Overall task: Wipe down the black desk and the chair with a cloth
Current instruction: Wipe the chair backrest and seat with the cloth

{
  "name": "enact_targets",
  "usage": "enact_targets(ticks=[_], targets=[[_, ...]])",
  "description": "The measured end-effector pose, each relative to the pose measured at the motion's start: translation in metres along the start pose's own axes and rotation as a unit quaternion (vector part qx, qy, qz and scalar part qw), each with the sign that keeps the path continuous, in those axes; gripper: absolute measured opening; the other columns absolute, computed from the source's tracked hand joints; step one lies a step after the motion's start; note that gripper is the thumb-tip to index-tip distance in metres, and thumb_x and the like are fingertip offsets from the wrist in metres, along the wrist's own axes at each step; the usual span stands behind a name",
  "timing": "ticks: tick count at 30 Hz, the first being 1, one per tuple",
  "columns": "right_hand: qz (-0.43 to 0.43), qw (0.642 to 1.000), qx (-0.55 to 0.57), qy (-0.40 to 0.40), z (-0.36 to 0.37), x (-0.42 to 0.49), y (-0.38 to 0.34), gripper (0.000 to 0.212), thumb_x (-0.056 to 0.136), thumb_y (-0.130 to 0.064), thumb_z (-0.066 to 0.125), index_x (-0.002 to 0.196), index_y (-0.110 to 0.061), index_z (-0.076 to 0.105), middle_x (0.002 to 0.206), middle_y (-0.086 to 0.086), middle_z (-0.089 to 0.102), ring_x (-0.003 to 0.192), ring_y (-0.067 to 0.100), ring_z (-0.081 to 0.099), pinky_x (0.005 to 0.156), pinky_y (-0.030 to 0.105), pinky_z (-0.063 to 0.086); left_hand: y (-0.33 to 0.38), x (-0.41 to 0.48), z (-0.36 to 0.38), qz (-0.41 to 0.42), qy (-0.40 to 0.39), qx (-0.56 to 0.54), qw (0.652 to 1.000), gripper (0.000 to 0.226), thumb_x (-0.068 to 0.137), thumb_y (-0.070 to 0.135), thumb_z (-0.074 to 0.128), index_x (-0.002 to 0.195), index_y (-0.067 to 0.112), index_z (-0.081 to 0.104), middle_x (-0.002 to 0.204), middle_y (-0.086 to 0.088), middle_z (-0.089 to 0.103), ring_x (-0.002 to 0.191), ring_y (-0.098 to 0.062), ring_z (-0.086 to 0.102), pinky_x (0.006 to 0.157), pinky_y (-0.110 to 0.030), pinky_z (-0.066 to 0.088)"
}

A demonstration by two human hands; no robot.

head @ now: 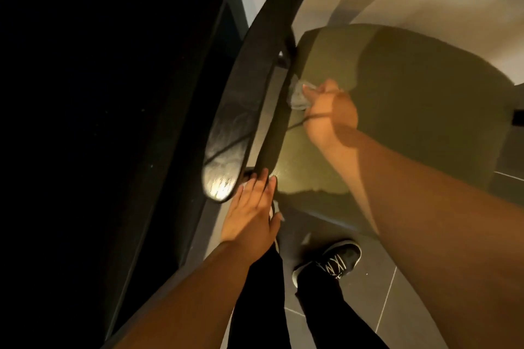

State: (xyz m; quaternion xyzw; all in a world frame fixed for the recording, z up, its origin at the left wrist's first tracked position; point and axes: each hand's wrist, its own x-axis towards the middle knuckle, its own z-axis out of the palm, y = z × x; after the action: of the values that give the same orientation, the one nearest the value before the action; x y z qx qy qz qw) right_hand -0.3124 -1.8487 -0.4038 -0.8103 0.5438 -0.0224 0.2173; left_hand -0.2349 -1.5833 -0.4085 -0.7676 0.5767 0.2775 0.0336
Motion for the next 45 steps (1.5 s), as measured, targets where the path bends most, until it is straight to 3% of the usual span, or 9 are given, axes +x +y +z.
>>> enact_targets(ticks=[2,6,10,13,17,21,34,39,45], targets=[[-0.069,0.996,-0.010,-0.048,0.010,-0.032,-0.012,0.011,0.098,-0.032,0.065,0.101,-0.022,0.066,0.103,0.005,0.066,0.094,0.030,0.061,0.073,0.033,0.048,-0.006,-0.008,-0.003,0.002,-0.012,0.013,1.000,0.080,0.102,0.045,0.039,0.170,0.018,0.007,0.178,-0.004,0.001,0.164,-0.022,0.004,0.126,-0.034,-0.008],[-0.256,0.939,-0.111,-0.199,0.022,-0.126,-0.005,0.048,0.091,-0.025,0.063,0.139,-0.033,0.060,0.125,0.004,0.054,0.107,0.032,0.055,0.074,0.032,0.047,-0.016,-0.020,-0.011,0.004,-0.072,0.019,0.997,0.082,0.104,0.039,0.041,0.170,0.016,0.000,0.171,0.000,-0.025,0.157,-0.017,-0.024,0.120,-0.033,-0.021],[-0.231,0.934,-0.058,-0.266,0.012,-0.179,0.035,0.034,0.091,-0.039,0.047,0.117,-0.036,0.068,0.101,-0.003,0.054,0.089,0.029,0.058,0.056,0.029,0.041,-0.013,-0.029,-0.028,-0.007,-0.083,-0.008,0.996,0.077,0.106,0.031,0.042,0.170,0.018,0.000,0.175,-0.001,-0.019,0.152,-0.011,-0.029,0.120,-0.030,-0.023],[-0.089,0.980,-0.024,-0.175,-0.017,-0.186,0.081,0.021,0.094,-0.030,0.063,0.112,-0.036,0.073,0.095,-0.003,0.057,0.084,0.030,0.060,0.060,0.026,0.038,-0.002,-0.029,-0.047,0.019,-0.080,0.001,0.997,0.075,0.107,0.030,0.041,0.170,0.019,0.002,0.176,0.000,-0.015,0.160,-0.016,-0.020,0.130,-0.034,-0.013],[0.086,0.972,-0.024,-0.216,-0.075,-0.181,0.117,0.033,0.098,-0.025,0.064,0.130,-0.031,0.070,0.124,0.006,0.062,0.107,0.035,0.067,0.085,0.032,0.051,0.023,-0.009,-0.074,0.044,-0.085,0.009,0.995,0.074,0.107,0.032,0.043,0.170,0.021,0.008,0.177,0.000,-0.010,0.163,-0.019,-0.010,0.132,-0.038,0.001],[0.191,0.974,0.070,-0.099,-0.121,-0.160,0.122,0.046,0.092,-0.015,0.067,0.136,-0.024,0.069,0.115,0.016,0.063,0.100,0.041,0.066,0.086,0.038,0.052,0.061,0.020,-0.106,0.083,-0.053,0.014,0.995,0.076,0.102,0.031,0.052,0.169,0.019,0.018,0.176,-0.005,0.016,0.163,-0.026,0.013,0.130,-0.038,0.012],[0.277,0.902,0.266,0.196,-0.255,-0.026,0.098,0.032,0.096,-0.019,0.066,0.126,-0.024,0.058,0.120,0.003,0.064,0.101,0.026,0.067,0.088,0.045,0.057,0.155,0.192,-0.301,0.217,0.122,0.219,0.943,0.074,0.107,0.040,0.042,0.169,0.017,0.008,0.177,-0.010,0.009,0.163,-0.028,0.004,0.132,-0.044,0.002],[0.282,0.860,0.302,0.299,-0.279,0.022,0.097,0.040,0.092,-0.020,0.074,0.127,-0.018,0.056,0.125,0.003,0.062,0.097,0.015,0.061,0.082,0.034,0.053,0.136,0.242,-0.332,0.227,0.163,0.366,0.887,0.082,0.107,0.042,0.033,0.164,0.015,-0.020,0.175,-0.009,-0.022,0.162,-0.028,-0.017,0.129,-0.049,-0.013],[0.279,0.856,0.308,0.308,-0.258,0.093,0.064,0.036,0.091,-0.015,0.073,0.126,-0.015,0.062,0.127,0.006,0.062,0.108,0.022,0.063,0.095,0.036,0.054,0.103,0.273,-0.336,0.264,0.220,0.229,0.911,0.097,0.101,0.045,0.047,0.165,0.011,-0.017,0.175,-0.015,-0.016,0.163,-0.032,-0.004,0.132,-0.049,0.005]])
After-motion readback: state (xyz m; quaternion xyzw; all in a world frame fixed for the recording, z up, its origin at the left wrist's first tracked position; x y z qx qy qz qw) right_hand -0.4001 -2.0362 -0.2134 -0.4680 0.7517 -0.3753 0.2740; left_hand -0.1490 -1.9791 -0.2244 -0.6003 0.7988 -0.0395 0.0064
